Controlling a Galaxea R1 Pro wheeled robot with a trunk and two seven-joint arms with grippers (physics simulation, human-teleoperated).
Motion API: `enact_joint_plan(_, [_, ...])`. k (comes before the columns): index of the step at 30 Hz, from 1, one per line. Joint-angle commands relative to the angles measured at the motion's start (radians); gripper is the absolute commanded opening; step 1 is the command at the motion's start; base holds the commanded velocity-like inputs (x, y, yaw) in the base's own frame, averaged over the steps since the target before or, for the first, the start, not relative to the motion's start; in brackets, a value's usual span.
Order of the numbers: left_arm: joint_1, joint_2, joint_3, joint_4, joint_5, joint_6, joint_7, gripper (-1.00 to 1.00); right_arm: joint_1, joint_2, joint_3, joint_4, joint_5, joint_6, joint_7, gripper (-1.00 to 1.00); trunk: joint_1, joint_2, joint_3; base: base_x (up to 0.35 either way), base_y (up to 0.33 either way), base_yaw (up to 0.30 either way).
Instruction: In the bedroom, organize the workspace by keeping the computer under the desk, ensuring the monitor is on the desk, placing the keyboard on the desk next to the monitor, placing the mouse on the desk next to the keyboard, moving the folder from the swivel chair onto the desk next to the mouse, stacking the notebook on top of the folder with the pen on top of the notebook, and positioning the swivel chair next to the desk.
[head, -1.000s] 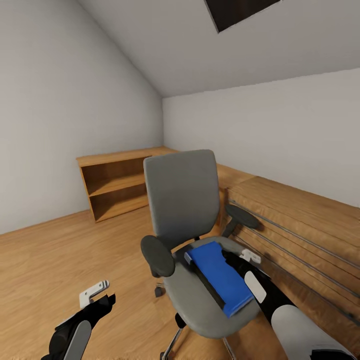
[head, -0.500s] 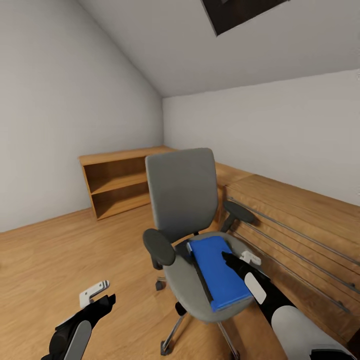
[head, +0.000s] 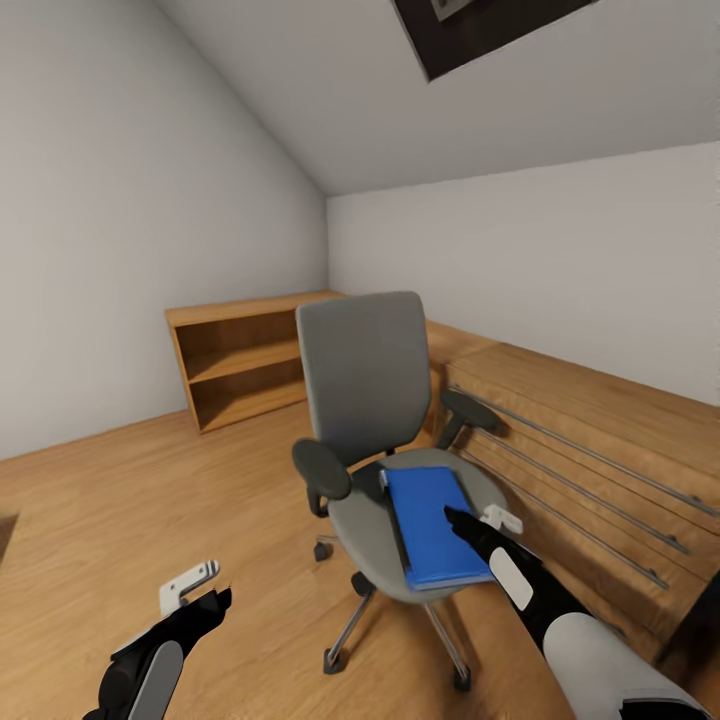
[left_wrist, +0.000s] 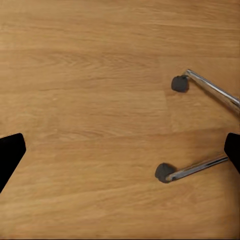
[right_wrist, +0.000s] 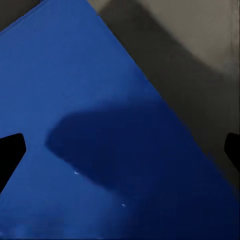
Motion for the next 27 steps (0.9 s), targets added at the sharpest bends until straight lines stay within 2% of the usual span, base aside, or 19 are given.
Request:
enact_joint_plan(1, [-0.001, -0.001, 0.001, -0.001, 0.011, 0.003, 0.008, 1.00, 0.000, -0.001, 0.001, -0.001, -0.008, 0.004, 0.002, 1.00, -0.001, 0.000, -0.001, -0.237, 0.000, 0.000])
enact_joint_plan(11, [-0.001, -0.001, 0.001, -0.001, 0.011, 0.003, 0.007, 1.00, 0.000, -0.001, 0.001, 0.000, -0.007, 0.004, 0.002, 1.00, -0.001, 0.000, -0.001, -0.247, 0.000, 0.000])
enact_joint_plan(18, [-0.001, -0.001, 0.001, -0.001, 0.012, 0.004, 0.007, 1.00, 0.000, 0.001, 0.001, 0.000, -0.007, 0.004, 0.002, 1.00, -0.001, 0.000, -0.001, -0.054, 0.000, 0.000])
enact_joint_plan(27, [-0.001, -0.001, 0.001, -0.001, 0.012, 0.004, 0.009, 1.00, 0.000, -0.001, 0.001, -0.001, -0.008, 0.004, 0.002, 1.00, -0.035, 0.063, 0.027, -0.001, 0.000, 0.000])
